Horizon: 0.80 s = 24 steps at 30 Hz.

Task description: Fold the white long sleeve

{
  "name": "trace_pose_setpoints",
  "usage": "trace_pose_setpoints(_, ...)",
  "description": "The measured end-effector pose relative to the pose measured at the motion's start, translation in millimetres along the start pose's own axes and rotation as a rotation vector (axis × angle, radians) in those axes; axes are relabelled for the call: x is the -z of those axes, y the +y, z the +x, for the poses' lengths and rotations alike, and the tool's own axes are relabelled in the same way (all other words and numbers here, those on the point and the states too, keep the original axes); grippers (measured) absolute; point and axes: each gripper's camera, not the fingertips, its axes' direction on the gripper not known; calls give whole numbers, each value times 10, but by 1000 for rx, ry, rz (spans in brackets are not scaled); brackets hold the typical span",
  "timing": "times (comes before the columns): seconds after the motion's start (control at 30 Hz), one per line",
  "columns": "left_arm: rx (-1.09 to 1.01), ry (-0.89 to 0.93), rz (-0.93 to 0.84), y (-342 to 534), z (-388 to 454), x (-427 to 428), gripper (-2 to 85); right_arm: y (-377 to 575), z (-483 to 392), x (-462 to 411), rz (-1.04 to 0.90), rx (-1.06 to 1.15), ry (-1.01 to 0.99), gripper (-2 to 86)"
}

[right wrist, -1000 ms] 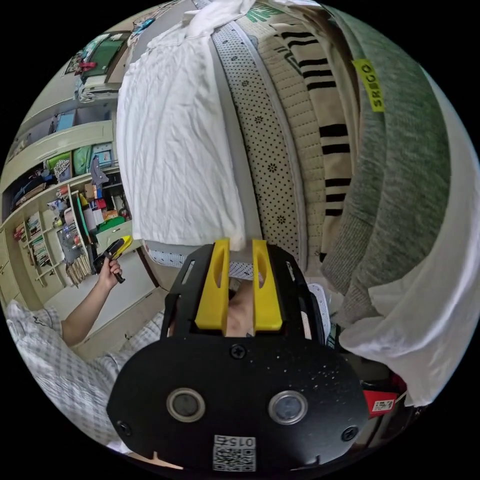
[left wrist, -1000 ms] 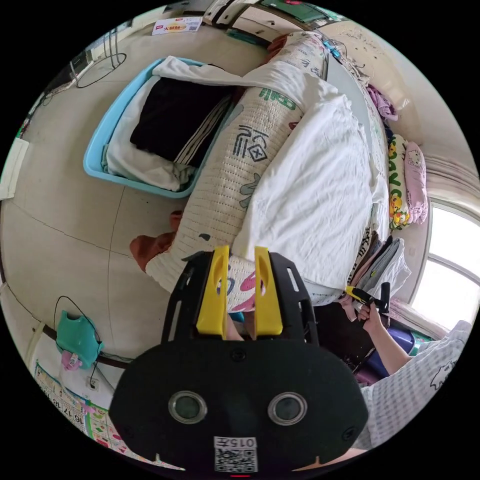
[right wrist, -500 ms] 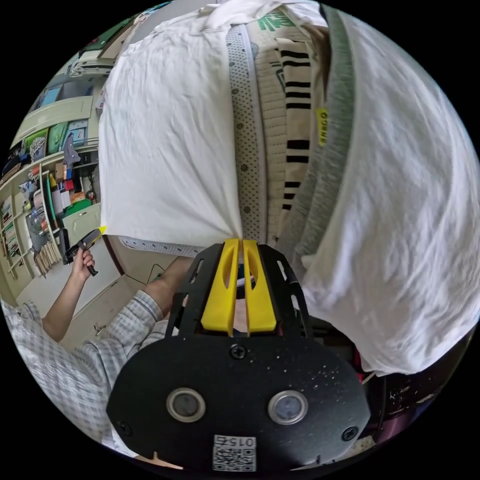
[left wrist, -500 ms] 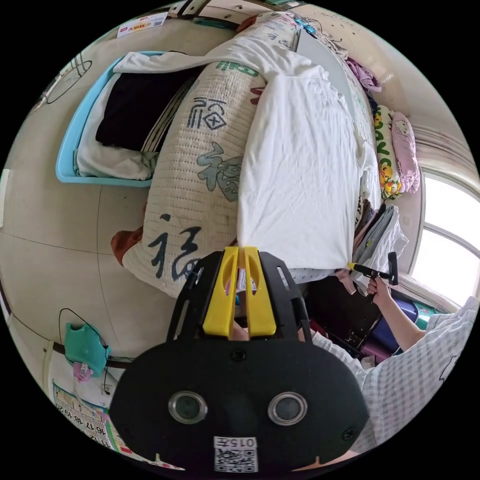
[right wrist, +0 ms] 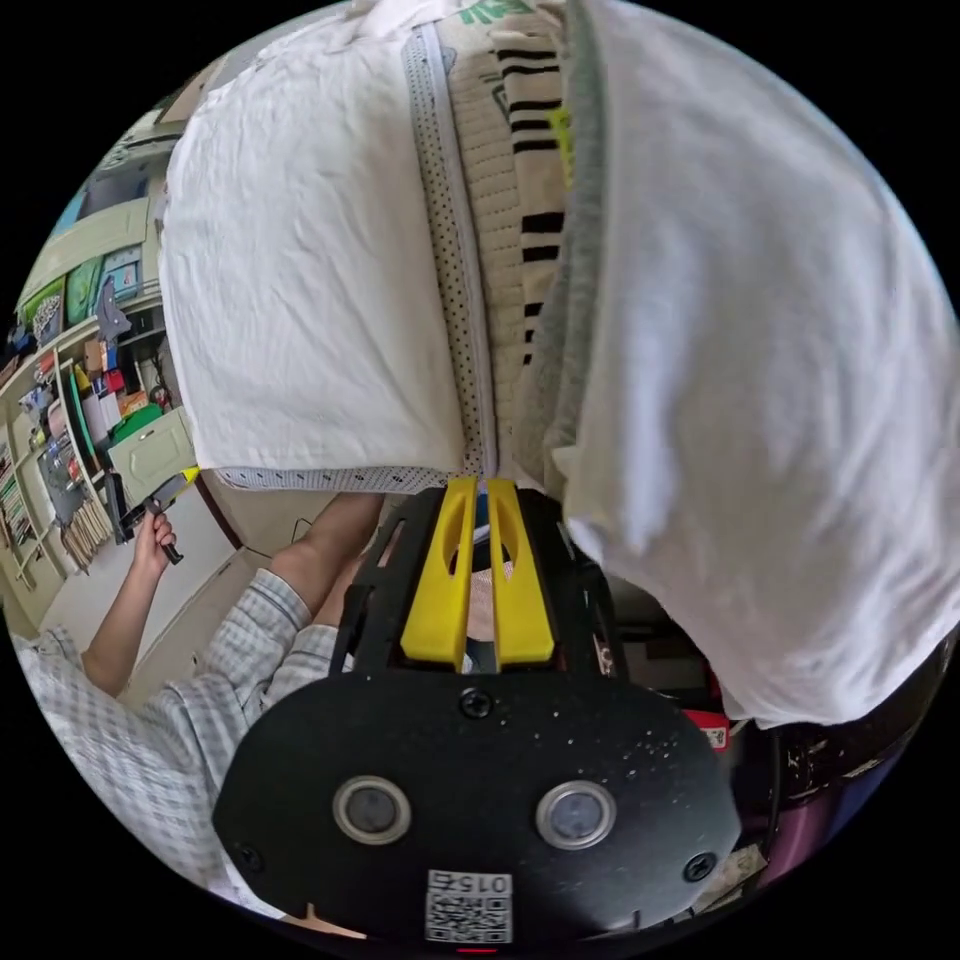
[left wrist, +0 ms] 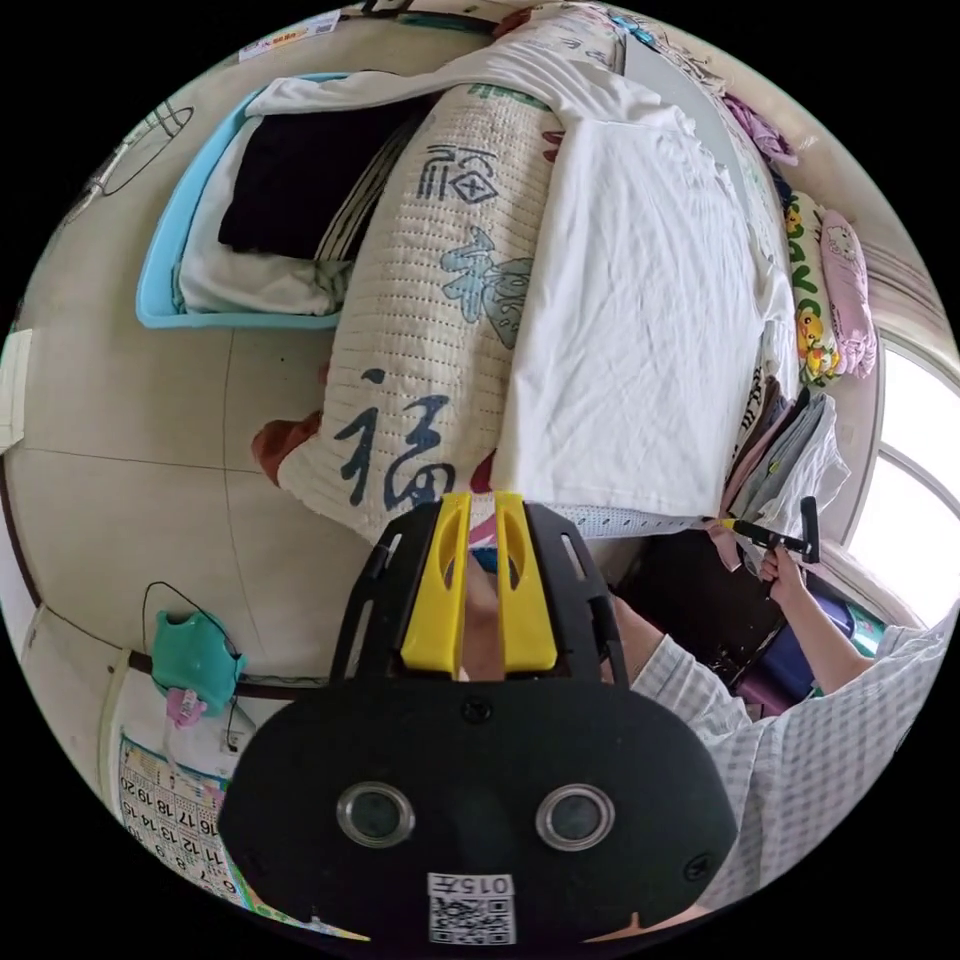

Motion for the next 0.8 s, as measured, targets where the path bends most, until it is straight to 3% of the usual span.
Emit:
trace_pose_setpoints(0.17,-15,-52,76,-355,121,277,48,-151,-102,392,83,34,-50,32)
trace_pose_setpoints(0.4,-7,126,154,-1132,435,118,66,-652,-661,640,191,107,-27,74)
trace_pose_setpoints(0.57,-20,183,101,-1450,608,-249,47,-983,-820,556,104,103,66,61)
trace_pose_setpoints(0.7,-56,48,-15,-1572,736,-509,9,-971,-786,474,-10,65,208,38)
trace_pose_setpoints(0.8,-92,24,5,-1670,816,-415,11,-897,-762,759,60,70,145,44)
